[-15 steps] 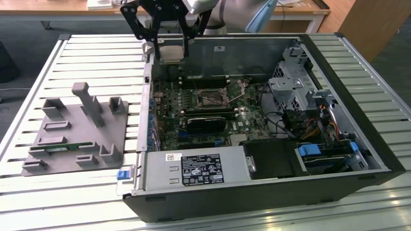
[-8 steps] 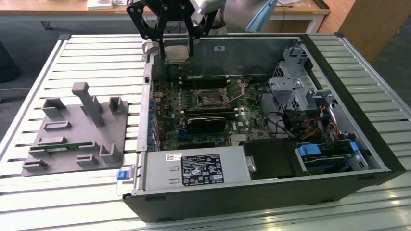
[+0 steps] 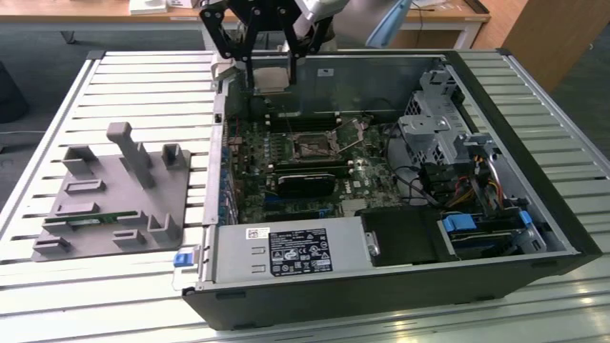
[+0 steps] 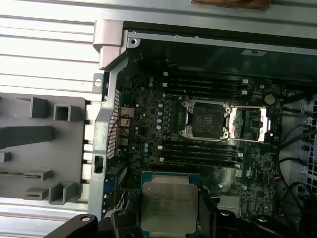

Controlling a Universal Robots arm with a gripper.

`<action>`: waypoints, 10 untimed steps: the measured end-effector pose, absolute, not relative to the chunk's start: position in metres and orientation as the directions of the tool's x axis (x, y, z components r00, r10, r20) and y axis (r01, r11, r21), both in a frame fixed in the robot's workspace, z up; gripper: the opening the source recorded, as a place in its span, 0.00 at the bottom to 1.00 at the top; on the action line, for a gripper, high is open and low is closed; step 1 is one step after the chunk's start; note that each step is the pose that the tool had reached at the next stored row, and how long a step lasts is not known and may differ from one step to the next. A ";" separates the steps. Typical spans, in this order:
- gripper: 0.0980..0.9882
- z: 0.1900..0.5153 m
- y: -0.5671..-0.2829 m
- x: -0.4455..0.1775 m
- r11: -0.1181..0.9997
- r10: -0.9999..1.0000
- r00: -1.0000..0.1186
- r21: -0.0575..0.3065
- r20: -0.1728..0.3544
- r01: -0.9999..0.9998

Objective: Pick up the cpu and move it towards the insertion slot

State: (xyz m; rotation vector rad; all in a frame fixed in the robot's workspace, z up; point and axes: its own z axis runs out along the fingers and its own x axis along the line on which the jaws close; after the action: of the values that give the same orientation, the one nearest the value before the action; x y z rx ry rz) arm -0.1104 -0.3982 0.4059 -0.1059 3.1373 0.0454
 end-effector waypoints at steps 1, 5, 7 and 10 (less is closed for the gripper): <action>0.51 0.406 -0.398 -0.109 0.997 -0.067 -0.998 0.029 -0.003 -0.067; 0.51 0.406 -0.398 -0.101 0.997 -0.067 -0.998 0.029 -0.003 -0.067; 0.51 0.406 -0.398 -0.098 0.997 -0.067 -0.998 0.029 -0.003 -0.067; 0.51 0.406 -0.398 -0.093 0.997 -0.067 -0.998 0.029 -0.003 -0.067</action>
State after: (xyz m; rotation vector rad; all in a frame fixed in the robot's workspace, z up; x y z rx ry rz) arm -0.0932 -0.3980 0.4059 -0.1059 3.1372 0.0454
